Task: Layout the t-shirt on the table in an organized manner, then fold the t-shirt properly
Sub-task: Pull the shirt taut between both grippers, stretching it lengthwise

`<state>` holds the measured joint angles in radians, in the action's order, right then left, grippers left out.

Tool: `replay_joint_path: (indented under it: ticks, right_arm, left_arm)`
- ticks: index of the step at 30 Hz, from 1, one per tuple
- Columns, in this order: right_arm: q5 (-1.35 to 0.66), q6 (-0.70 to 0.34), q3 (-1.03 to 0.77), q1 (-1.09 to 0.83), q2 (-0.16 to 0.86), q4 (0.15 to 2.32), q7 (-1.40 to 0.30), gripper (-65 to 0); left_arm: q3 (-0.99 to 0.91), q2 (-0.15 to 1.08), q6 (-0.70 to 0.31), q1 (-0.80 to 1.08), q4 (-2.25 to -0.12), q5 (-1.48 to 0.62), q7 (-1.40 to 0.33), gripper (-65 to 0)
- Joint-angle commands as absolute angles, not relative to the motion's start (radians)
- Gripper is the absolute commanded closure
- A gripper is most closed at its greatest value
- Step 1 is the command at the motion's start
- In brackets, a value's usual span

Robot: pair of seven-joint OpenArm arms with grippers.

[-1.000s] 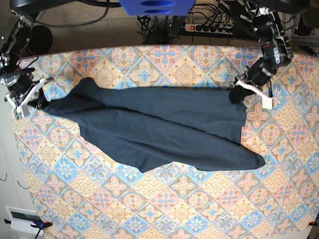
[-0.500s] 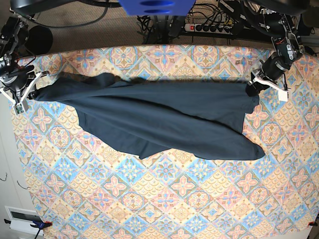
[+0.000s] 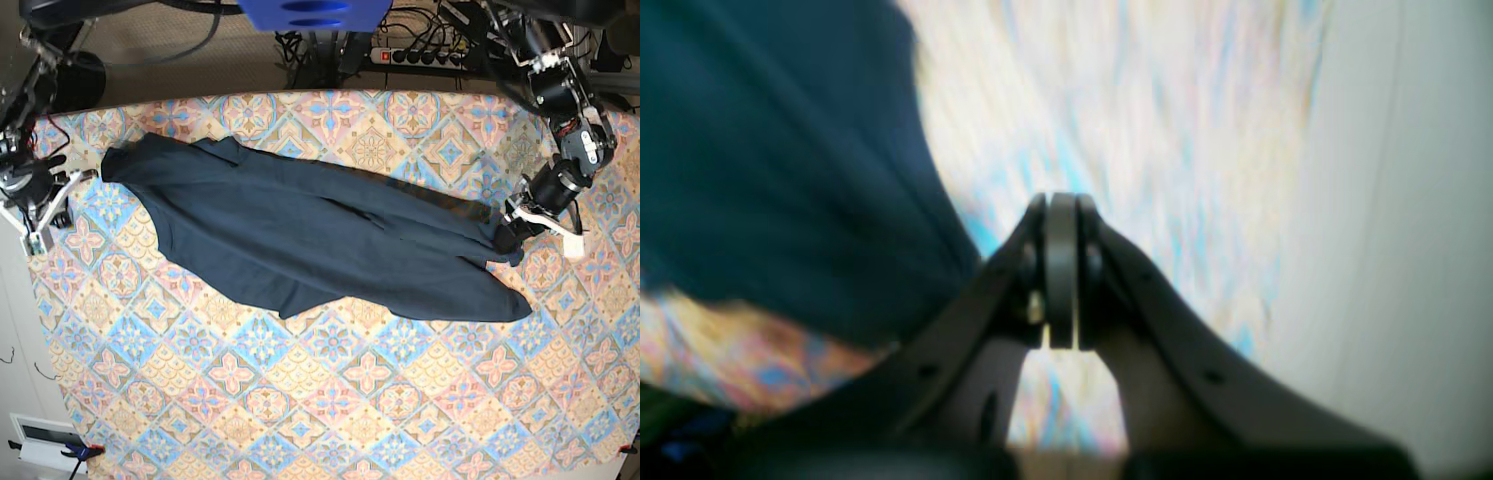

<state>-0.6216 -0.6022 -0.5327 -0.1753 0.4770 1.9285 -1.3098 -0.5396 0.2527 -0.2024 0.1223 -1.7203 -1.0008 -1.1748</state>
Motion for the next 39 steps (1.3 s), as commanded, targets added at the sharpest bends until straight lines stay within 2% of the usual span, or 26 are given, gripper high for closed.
replay_joint_path:
  ticks: [1, 4, 7, 9, 11, 16, 21, 29, 39]
  right_arm:
    - [-0.615, -0.605, -0.541, -0.177, 0.496, 1.945, -1.320, -0.4]
    - [-0.615, -0.605, -0.527, -0.199, 0.496, 1.945, -1.331, -6.2]
    - [-0.618, -0.605, -0.515, -0.262, 0.496, 1.946, -1.337, -16.6]
    - [-0.665, -0.605, -0.521, -0.325, 0.496, 1.946, -1.337, -24.1]
    - [-0.748, -0.605, -0.529, -0.364, 0.496, 1.946, -1.333, -27.4]
    - [-0.888, -0.605, -0.547, -0.386, 0.493, 1.939, -1.331, -27.5]
    - [-0.889, -0.605, -0.547, -0.384, 0.446, 1.937, -1.336, -27.5]
    - [-0.891, -0.605, -0.541, -0.415, 0.444, 1.926, -1.339, -27.5]
    - [-0.891, -0.605, -0.473, -0.412, 0.444, 1.782, -1.328, -27.5]
  left_arm:
    - [-0.545, 0.268, -0.206, 0.113, -1.736, -1.013, -1.168, 0.0]
    - [-0.545, 0.268, -0.206, 0.117, -1.736, -1.017, -1.168, 0.0]
    - [-0.545, 0.268, -0.206, 0.130, -1.736, -1.013, -1.167, 0.0]
    - [-0.545, 0.268, -0.206, 0.133, -1.736, -1.013, -1.167, 0.0]
    - [-0.545, 0.268, -0.206, 0.147, -1.736, -1.015, -1.167, 0.0]
    - [-0.545, 0.268, -0.206, 0.153, -1.733, -1.013, -1.167, 0.0]
    - [-0.545, 0.266, -0.206, 0.153, -1.732, -1.013, -1.167, 0.0]
    - [-0.545, 0.266, -0.206, 0.162, -1.732, -1.012, -1.167, 0.0]
    - [-0.545, 0.266, -0.206, 0.166, -1.732, -1.013, -1.167, 0.0]
